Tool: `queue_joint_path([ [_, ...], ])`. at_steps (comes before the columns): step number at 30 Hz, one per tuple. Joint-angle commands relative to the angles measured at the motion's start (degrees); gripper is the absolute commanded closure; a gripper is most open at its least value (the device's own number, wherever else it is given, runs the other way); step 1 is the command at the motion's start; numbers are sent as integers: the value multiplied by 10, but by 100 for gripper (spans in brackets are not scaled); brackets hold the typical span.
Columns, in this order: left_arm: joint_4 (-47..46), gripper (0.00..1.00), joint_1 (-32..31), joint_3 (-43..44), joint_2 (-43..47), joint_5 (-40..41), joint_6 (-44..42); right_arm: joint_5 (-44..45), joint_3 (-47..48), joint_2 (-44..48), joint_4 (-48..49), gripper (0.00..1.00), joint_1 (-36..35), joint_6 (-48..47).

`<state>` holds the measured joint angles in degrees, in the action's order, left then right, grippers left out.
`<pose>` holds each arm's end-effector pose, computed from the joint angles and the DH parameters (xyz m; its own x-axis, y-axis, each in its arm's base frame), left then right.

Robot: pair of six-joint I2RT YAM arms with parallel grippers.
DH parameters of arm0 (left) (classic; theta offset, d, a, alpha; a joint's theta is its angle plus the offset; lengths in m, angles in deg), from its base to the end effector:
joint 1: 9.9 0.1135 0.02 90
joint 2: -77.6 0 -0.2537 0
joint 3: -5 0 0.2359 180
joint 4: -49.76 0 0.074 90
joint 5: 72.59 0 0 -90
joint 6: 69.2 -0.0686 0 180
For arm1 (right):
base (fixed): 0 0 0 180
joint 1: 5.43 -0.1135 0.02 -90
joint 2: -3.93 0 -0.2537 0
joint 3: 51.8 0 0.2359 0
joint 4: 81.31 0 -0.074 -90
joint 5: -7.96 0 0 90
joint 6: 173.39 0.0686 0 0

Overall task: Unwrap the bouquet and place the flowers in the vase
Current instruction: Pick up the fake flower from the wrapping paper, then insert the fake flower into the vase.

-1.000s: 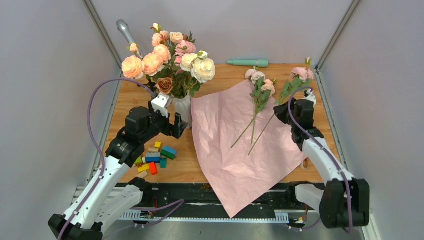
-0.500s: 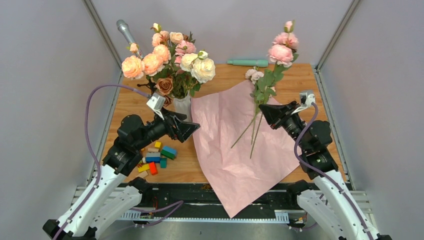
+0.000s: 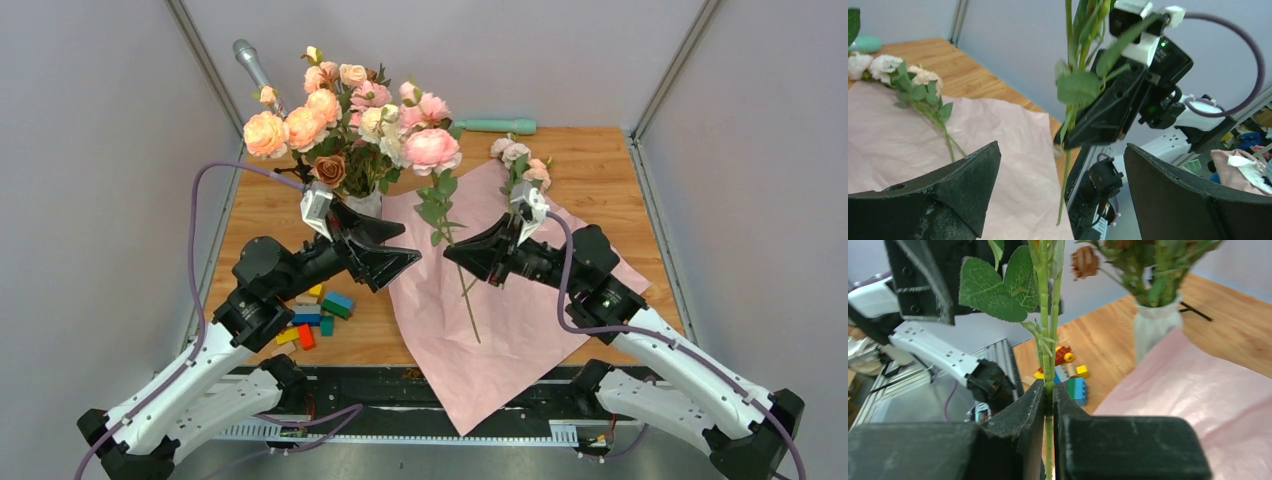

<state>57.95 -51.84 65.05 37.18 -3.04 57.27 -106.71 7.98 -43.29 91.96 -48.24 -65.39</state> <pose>0.1213 -0.1412 0.3847 -0.4050 -0.3848 -0.8294 0.7961 0.2976 -0.5269 0.1372 0.1661 0.3649 -0.2141 0.1845 -0.9592 -0.9001 0.3443 0.2671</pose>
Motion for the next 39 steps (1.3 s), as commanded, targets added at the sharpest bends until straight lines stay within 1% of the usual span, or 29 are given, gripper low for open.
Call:
queue_joint_path([
  [1,-89,0,-4,24,-7,-2,29,-22,45,-21,32,100,-47,-32],
  [7,-92,0,-5,26,-23,-2,34,-23,72,-55,24,100,-93,-55],
  [9,-99,3,-5,26,-25,-7,38,-26,77,-64,23,100,-100,-58],
  [14,-114,16,-5,26,-28,-19,42,-24,77,-76,26,100,-105,-59],
  [18,-129,30,-5,23,-33,-32,47,-23,77,-78,25,100,-106,-60],
  [19,-131,36,-5,22,-34,-35,49,-23,77,-78,25,100,-106,-60],
  [20,-135,39,-5,21,-35,-35,50,-22,76,-78,25,100,-106,-60],
  [21,-136,45,-5,20,-36,-36,51,-22,75,-77,25,100,-106,-60],
  [22,-139,49,-5,19,-36,-36,51,-20,75,-77,25,100,-106,-60],
  [23,-139,56,-5,19,-36,-35,51,-19,74,-76,25,100,-106,-60],
  [24,-139,59,-5,18,-36,-34,52,-18,73,-75,24,100,-106,-60],
  [25,-139,66,-5,18,-36,-34,50,-16,73,-75,24,100,-106,-60],
  [26,-139,70,-5,17,-36,-33,50,-16,72,-75,23,100,-105,-60],
  [27,-139,78,-5,16,-36,-32,48,-15,72,-75,22,100,-106,-60],
  [28,-138,84,-5,16,-36,-31,47,-14,71,-75,21,100,-106,-61],
  [29,-137,95,-5,16,-38,-31,46,-12,71,-75,21,100,-106,-61],
  [30,-136,100,-5,17,-39,-31,45,-10,70,-75,20,100,-106,-62],
  [35,-111,100,-5,28,-39,-27,12,1,74,-73,5,99,-106,-68],
  [37,-84,100,-5,38,-36,-19,-22,10,77,-69,-5,90,-106,-72],
  [39,-50,100,-5,51,-32,5,-68,27,77,-62,-15,73,-106,-76],
])
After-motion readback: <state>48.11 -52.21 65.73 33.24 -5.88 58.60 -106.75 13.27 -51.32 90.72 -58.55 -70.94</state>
